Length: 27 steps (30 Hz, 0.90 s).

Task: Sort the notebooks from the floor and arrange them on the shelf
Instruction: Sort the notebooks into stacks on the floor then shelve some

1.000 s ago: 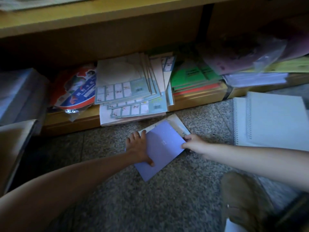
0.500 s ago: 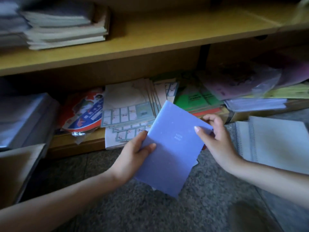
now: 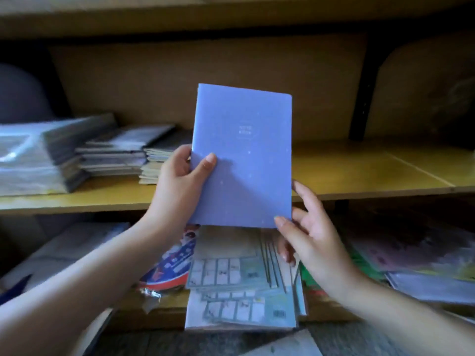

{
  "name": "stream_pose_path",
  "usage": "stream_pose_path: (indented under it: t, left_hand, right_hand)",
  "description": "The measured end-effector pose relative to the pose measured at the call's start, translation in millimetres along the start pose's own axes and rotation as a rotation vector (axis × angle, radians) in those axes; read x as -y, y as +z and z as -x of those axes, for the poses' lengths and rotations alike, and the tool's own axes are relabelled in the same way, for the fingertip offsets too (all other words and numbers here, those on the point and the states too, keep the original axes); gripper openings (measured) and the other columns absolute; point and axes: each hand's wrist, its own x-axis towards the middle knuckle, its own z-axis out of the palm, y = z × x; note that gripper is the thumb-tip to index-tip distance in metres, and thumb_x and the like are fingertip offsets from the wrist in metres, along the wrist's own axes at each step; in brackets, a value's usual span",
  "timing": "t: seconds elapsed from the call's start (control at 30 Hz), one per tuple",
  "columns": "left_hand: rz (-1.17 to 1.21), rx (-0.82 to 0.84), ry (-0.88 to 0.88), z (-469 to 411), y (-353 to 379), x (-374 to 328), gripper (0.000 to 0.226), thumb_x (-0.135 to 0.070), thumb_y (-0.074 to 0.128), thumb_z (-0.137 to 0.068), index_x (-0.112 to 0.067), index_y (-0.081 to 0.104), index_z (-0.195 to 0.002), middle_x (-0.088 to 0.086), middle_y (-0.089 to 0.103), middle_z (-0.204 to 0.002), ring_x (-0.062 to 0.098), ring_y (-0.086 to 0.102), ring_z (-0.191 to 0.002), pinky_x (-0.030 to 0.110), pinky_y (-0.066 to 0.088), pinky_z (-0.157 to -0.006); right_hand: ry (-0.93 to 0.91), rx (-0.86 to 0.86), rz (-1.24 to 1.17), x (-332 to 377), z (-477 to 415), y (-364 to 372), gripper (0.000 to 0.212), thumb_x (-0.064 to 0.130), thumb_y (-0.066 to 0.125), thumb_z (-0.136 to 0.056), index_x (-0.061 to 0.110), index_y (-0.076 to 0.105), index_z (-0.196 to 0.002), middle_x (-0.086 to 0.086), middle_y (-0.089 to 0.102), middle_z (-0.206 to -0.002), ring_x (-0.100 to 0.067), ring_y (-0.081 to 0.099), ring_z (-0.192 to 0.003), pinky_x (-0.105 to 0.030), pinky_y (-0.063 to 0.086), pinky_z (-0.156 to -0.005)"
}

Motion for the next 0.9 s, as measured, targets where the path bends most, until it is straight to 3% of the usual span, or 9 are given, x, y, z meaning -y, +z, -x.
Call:
stream_pose_path:
  t: [0.1, 0.2, 0.33, 0.4, 0.5, 0.57, 0.67, 0.8, 0.9]
  left_hand:
    - [-0.075, -0.119, -0.049, -35, -17, -5, 0.014, -0.023, 0.059, -0.091, -0.011, 0.059, -0.099, 0.010, 0.069, -0.096, 0.023, 0.065, -0.080, 0.037, 0.053, -0.072]
    - [-0.101, -0.169, -0.151, -62, -35, 5, 0.008, -0.018, 0.061, -0.090, -0.010, 0.062, -0.090, 0.013, 0.067, -0.094, 0.021, 0.061, -0.070, 0.030, 0.048, -0.064]
    - [-0.055, -0.232, -0.307, -84, -53, 22, 0.018, -0.015, 0.059, -0.090, -0.006, 0.060, -0.105, 0.010, 0.059, -0.084, 0.016, 0.052, -0.064, 0.026, 0.039, -0.054]
    - [0.036, -0.264, -0.386, -89, -58, 24, 0.016, -0.015, 0.056, -0.091, -0.010, 0.052, -0.105, 0.008, 0.050, -0.094, 0.014, 0.048, -0.072, 0.027, 0.044, -0.057]
    - [0.151, -0.255, -0.395, -90, -64, 26, 0.018, -0.014, 0.055, -0.091, -0.009, 0.052, -0.108, 0.008, 0.047, -0.110, 0.018, 0.048, -0.095, 0.032, 0.052, -0.064]
    - [0.070, -0.224, -0.335, -87, -65, 26, 0.019, -0.017, 0.060, -0.088, -0.010, 0.055, -0.105, 0.008, 0.051, -0.111, 0.019, 0.049, -0.100, 0.036, 0.053, -0.076]
    - [-0.512, -0.202, -0.012, -81, -66, 34, 0.033, -0.022, 0.068, -0.078, -0.014, 0.061, -0.109, 0.006, 0.053, -0.117, 0.024, 0.051, -0.109, 0.037, 0.044, -0.095]
    - [-1.085, -0.013, 0.570, -70, -60, 51, 0.025, -0.009, 0.067, -0.076, -0.020, 0.068, -0.099, 0.007, 0.059, -0.121, 0.029, 0.054, -0.112, 0.040, 0.041, -0.093]
    - [-1.351, 0.138, 0.578, -68, -52, 68, 0.033, -0.023, 0.060, -0.085, -0.022, 0.061, -0.119, 0.006, 0.047, -0.143, 0.023, 0.042, -0.133, 0.042, 0.030, -0.107]
  right_hand:
    - [0.074, -0.044, -0.095, 2, -38, 21, 0.048, 0.005, 0.051, -0.094, 0.029, 0.037, -0.133, 0.005, 0.065, -0.073, -0.008, 0.041, -0.039, -0.018, 0.032, -0.038]
    - [0.232, -0.037, -0.186, -6, -62, 47, 0.045, 0.007, 0.052, -0.094, 0.026, 0.042, -0.134, -0.005, 0.066, -0.091, -0.003, 0.038, -0.038, -0.014, 0.029, -0.036]
    - [0.342, -0.035, -0.210, -13, -98, 70, 0.032, 0.007, 0.048, -0.096, 0.014, 0.050, -0.128, -0.003, 0.062, -0.084, -0.001, 0.031, -0.035, -0.011, 0.023, -0.033]
    - [0.401, -0.053, -0.205, -15, -118, 78, 0.031, 0.008, 0.047, -0.097, 0.003, 0.051, -0.127, -0.002, 0.061, -0.079, 0.000, 0.031, -0.034, -0.011, 0.022, -0.031]
    - [0.413, -0.136, -0.129, -17, -141, 87, 0.032, 0.013, 0.048, -0.097, 0.003, 0.052, -0.128, -0.008, 0.059, -0.090, -0.004, 0.034, -0.042, -0.013, 0.023, -0.032]
    - [0.412, -0.190, -0.086, -20, -153, 89, 0.030, 0.016, 0.049, -0.098, 0.007, 0.054, -0.125, -0.012, 0.065, -0.097, -0.008, 0.035, -0.049, -0.016, 0.028, -0.038]
    - [0.389, -0.236, 0.004, -32, -167, 93, 0.029, 0.023, 0.052, -0.096, 0.013, 0.051, -0.124, -0.012, 0.068, -0.108, -0.008, 0.042, -0.056, -0.020, 0.033, -0.050]
    - [0.204, -0.250, 0.180, -38, -171, 95, 0.021, 0.028, 0.059, -0.092, 0.011, 0.052, -0.103, 0.005, 0.064, -0.073, -0.006, 0.049, -0.061, -0.021, 0.039, -0.060]
    - [0.113, -0.249, 0.387, -36, -169, 92, 0.018, 0.033, 0.060, -0.090, 0.017, 0.051, -0.091, 0.008, 0.057, -0.079, -0.006, 0.052, -0.070, -0.015, 0.033, -0.052]
